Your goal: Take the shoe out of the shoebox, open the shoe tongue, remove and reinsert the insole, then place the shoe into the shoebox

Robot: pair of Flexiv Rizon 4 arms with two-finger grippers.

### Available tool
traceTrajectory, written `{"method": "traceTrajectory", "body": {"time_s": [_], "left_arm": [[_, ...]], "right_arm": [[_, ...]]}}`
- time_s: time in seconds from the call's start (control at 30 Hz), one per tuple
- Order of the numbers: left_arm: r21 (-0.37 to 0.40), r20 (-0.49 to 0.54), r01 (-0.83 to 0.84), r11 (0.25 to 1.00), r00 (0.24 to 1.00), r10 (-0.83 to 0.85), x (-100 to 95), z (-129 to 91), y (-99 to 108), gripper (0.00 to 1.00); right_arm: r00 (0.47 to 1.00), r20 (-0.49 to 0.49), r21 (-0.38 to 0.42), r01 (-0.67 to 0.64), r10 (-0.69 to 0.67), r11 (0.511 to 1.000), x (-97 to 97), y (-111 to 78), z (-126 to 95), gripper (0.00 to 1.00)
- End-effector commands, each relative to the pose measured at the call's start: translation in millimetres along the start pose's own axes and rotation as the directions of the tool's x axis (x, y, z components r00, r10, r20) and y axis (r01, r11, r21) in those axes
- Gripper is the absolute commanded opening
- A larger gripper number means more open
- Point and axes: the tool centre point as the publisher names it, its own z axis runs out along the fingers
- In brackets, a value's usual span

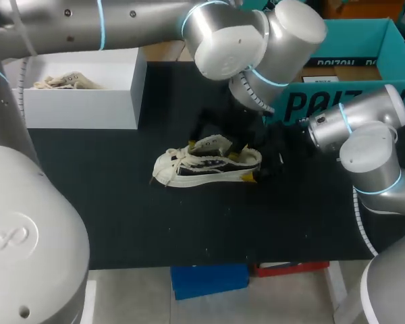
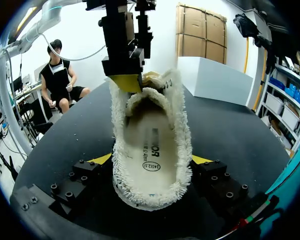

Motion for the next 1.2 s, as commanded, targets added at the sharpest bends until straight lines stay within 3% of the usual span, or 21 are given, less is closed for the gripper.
{"method": "traceTrajectory", "body": {"time_s": [0.03, 0.33, 0.37, 0.4, 0.43, 0.53, 0.57, 0.6, 0.93, 1.2], "left_arm": [[-0.013, 0.086, 0.009, 1.0, 0.996, -0.008, 9.7, 14, -6, 1.0], [-0.004, 0.131, 0.011, 1.0, 0.991, -0.011, 5.4, 24, -13, 1.0], [-0.003, 0.133, 0.012, 1.0, 0.991, -0.012, 3.9, 25, -14, 0.84], [-0.003, 0.133, 0.012, 1.0, 0.991, -0.012, 3.3, 25, -14, 0.58], [0.0, 0.134, 0.009, 1.0, 0.991, -0.009, 2.9, 25, -15, 0.42], [0.005, 0.13, -0.01, 1.0, 0.991, 0.009, 2.4, 25, -13, 0.26], [0.006, 0.128, -0.015, 1.0, 0.992, 0.014, 2.8, 25, -12, 0.17], [0.009, 0.129, -0.019, 1.0, 0.992, 0.017, 3.3, 24, -11, 0.0], [0.001, 0.132, -0.039, 0.999, 0.991, 0.038, 2.1, 26, -10, 0.0], [0.032, 0.088, -0.014, 0.999, 0.996, 0.011, -8.3, 10, -18, 0.0]], "right_arm": [[1.0, 0.0, 0.001, -0.002, 0.002, 1.0, -1.7, -1.2, 3, 0.0], [1.0, 0.0, 0.001, -0.002, 0.002, 1.0, -1.7, -1.2, 3, 0.0], [1.0, 0.0, 0.001, -0.002, 0.002, 1.0, -1.7, -1.2, 3, 0.0], [1.0, 0.0, 0.001, -0.002, 0.002, 1.0, -1.7, -1.2, 3, 0.0], [1.0, 0.0, 0.001, -0.002, 0.002, 1.0, -1.7, -1.2, 3, 0.0], [1.0, 0.0, 0.001, -0.002, 0.002, 1.0, -1.7, -1.2, 3, 0.0], [1.0, 0.0, 0.001, -0.002, 0.002, 1.0, -1.7, -1.2, 3, 0.0], [1.0, 0.0, 0.001, -0.002, 0.002, 1.0, -1.7, -1.2, 3, 0.0], [1.0, 0.0, 0.001, -0.002, 0.002, 1.0, -1.7, -1.2, 3, 0.0], [1.0, 0.0, 0.001, -0.002, 0.002, 1.0, -1.7, -1.2, 3, 0.0]]}}
